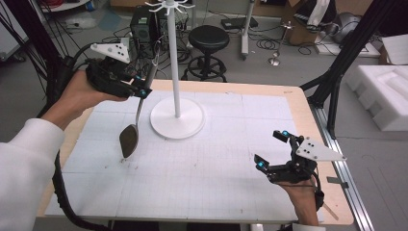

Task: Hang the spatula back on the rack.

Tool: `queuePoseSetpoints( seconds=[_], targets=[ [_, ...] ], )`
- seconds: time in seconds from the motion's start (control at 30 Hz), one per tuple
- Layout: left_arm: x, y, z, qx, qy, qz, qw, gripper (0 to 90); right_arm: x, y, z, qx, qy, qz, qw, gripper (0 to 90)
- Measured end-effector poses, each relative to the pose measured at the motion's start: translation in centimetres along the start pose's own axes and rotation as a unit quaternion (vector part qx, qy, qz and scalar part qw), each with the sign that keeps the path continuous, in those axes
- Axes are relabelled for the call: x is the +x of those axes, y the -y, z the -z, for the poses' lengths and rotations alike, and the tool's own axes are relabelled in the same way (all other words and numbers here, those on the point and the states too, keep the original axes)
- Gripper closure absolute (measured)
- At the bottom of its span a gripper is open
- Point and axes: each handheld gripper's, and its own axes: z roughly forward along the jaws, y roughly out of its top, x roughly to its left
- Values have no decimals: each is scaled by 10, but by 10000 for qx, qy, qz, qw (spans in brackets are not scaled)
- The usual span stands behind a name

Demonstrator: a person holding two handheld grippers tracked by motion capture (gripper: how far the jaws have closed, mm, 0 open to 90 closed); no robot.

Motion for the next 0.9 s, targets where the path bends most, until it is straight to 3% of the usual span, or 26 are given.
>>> queuePoseSetpoints(
  seconds=[0.27,0.47,0.67,0.77,0.9],
  targets=[
    [7,-20,2,-106,-288,167,9994,691,-2,2,1,-26,30,-47,10000,4],
    [10,-26,0,-204,-302,221,9991,691,-3,2,2,-31,24,-54,10000,4],
    [16,-35,4,-212,-550,474,9971,691,-2,1,2,-28,34,-38,10000,4],
    [18,-42,5,-289,-696,498,9959,691,-2,1,1,-21,41,-20,10000,4],
    [21,-46,4,-343,-624,546,9960,691,-3,2,2,-14,36,-64,10000,4]
  ],
)
